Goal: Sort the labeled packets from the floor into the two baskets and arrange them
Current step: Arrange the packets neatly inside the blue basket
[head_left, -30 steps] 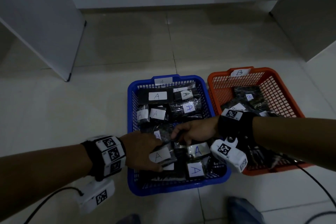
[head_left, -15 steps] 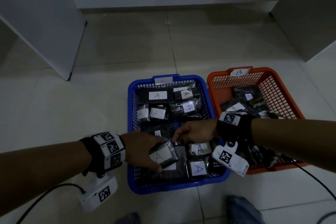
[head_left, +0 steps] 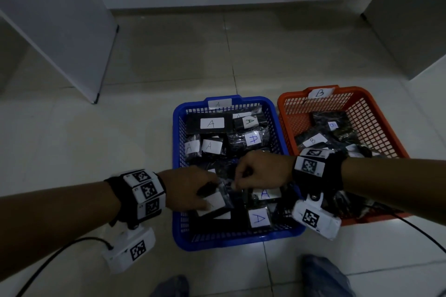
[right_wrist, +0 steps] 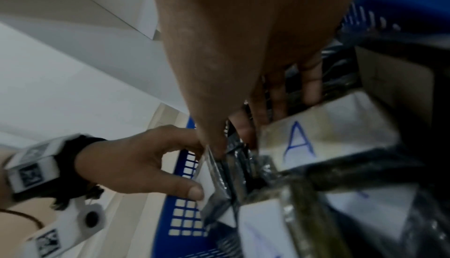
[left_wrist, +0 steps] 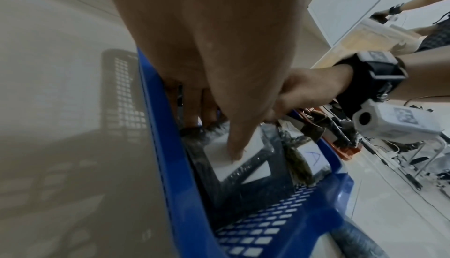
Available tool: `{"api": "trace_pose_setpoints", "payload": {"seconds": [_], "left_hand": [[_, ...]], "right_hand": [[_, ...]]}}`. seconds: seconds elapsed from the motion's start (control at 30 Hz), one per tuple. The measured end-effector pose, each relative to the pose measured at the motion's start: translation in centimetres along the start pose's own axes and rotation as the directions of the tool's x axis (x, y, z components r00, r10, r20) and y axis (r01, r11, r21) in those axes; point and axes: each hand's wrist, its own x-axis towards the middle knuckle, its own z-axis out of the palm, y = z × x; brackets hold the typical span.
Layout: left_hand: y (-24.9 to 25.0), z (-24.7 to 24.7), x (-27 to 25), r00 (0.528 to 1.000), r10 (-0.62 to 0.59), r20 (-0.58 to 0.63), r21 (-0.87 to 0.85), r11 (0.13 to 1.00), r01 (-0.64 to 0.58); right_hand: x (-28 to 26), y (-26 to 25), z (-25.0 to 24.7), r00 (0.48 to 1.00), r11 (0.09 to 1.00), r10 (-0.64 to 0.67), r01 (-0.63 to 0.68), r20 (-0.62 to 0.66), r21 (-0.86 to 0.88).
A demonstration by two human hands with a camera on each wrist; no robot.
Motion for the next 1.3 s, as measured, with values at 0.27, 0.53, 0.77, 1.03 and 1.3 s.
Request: {"api": "trace_pose_setpoints", "payload": {"seconds": [0.27, 0.53, 0.77, 1.03, 1.3], "left_hand": [[0.3, -1.0, -0.4, 0.997, 0.059, -0.040, -0.093, 0.994, -0.063], [-0.1, -2.2, -1.5, 0.986, 0.050, -0.158, -0.176, 0.981, -0.078], [0.7, -1.9, -2.6, 0.994, 0.105, 0.032, -0.204, 0.974, -0.097], [1.4, -1.6, -2.9, 0.986, 0.153, -0.058, -0.256, 0.953, -0.163], [-0.3, -1.0, -2.4, 0.993, 0.088, -0.078, -0.189, 0.977, -0.101]], "right_hand": [[-1.8, -0.7, -0.1, 0.998, 0.977, 0.028, -0.038, 0.050, 0.210], [-1.1, -0.2, -0.6, 0.971, 0.941, 0.236, -0.222, -0.025, 0.257], [-0.4, -0.4, 0.0, 0.945, 0.906, 0.301, -0.242, -0.129, 0.346], [-0.1, -0.2, -0.3, 0.840, 0.786, 0.507, -0.357, -0.195, 0.505], [-0.4, -0.2, -0.9, 0.866, 0.701, 0.492, -0.336, -0.085, 0.630]]}}
